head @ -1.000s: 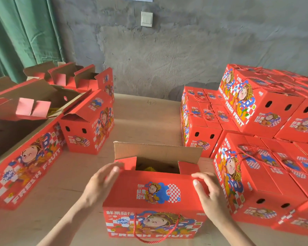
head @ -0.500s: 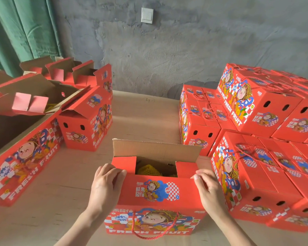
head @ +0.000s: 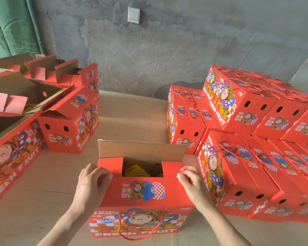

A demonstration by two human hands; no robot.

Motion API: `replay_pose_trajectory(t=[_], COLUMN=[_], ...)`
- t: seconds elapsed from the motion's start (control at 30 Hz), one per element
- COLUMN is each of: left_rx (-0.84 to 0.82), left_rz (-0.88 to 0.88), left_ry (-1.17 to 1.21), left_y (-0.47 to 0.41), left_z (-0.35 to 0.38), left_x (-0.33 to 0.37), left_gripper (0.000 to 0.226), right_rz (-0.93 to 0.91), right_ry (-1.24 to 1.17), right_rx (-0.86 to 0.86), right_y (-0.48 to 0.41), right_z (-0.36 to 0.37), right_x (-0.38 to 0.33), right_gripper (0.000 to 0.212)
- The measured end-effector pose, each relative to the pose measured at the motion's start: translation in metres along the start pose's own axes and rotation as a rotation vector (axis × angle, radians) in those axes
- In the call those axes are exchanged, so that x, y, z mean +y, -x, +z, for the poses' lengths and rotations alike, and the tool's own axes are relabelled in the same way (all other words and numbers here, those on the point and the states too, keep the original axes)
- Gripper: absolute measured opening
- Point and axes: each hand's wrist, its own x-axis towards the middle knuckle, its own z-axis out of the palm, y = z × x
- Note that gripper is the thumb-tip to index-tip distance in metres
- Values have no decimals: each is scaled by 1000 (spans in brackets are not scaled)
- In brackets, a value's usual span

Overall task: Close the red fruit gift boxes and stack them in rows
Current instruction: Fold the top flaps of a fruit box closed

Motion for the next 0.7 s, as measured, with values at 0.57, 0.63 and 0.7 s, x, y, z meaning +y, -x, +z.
replay_pose_trajectory(t=[0.57,0.63,0.7], left_rx=[-31,-27,-33], left_rz=[-168,-244,-288], left_ry=[-37,29,73], left_y=[-14,-18,-21], left_z=[11,11,12], left_x=[2,3,3], left_gripper=[49,76,93], right_rz=[106,216,330], right_ry=[-69,-98,-139], right_rx=[-33,-85,-167], right_y=[-13,-21,-32], right_z=[-2,-4,-8], right_x=[0,-2,-4], right_gripper=[48,76,100])
